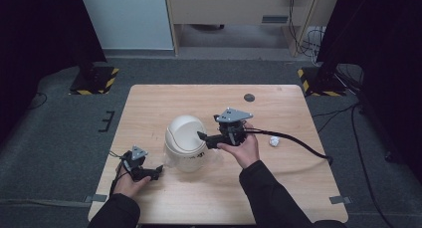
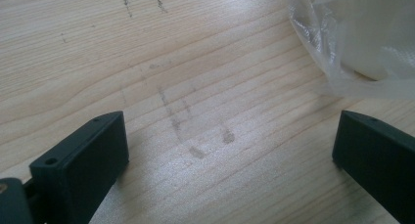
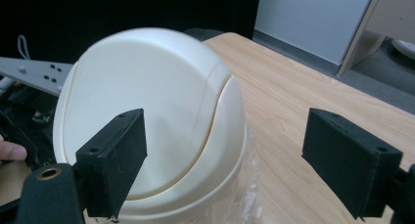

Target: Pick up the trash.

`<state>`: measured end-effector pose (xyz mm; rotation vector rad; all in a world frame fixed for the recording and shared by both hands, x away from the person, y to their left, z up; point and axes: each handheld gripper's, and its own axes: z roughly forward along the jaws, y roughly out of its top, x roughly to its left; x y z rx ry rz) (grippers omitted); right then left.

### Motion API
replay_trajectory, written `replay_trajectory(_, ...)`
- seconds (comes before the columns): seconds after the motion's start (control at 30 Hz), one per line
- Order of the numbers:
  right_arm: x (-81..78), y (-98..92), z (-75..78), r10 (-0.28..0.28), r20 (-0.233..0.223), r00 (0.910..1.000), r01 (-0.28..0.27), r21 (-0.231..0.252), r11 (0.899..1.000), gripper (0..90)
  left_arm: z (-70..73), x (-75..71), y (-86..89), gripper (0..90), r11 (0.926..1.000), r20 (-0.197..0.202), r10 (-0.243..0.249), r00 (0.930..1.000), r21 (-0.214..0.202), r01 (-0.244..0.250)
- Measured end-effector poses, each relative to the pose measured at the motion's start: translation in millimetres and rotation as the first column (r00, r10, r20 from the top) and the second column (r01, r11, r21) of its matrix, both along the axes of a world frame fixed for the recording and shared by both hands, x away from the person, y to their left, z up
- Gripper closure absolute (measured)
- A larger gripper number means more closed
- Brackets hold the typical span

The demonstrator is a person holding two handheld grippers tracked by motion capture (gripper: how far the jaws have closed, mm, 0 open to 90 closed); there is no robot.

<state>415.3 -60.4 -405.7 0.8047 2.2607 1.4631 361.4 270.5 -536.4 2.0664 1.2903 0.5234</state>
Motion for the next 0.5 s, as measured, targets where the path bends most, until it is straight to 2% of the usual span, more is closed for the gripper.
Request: replay_trajectory(0.5, 7.1, 13.8, -18.8, 0.008, -0.045, 0.9990, -0.011, -0.069, 0.998, 17.1, 0.0, -0.1, -0.1, 0.0, 1.0000, 0.000, 0.000, 1.0000, 0.000, 0.000)
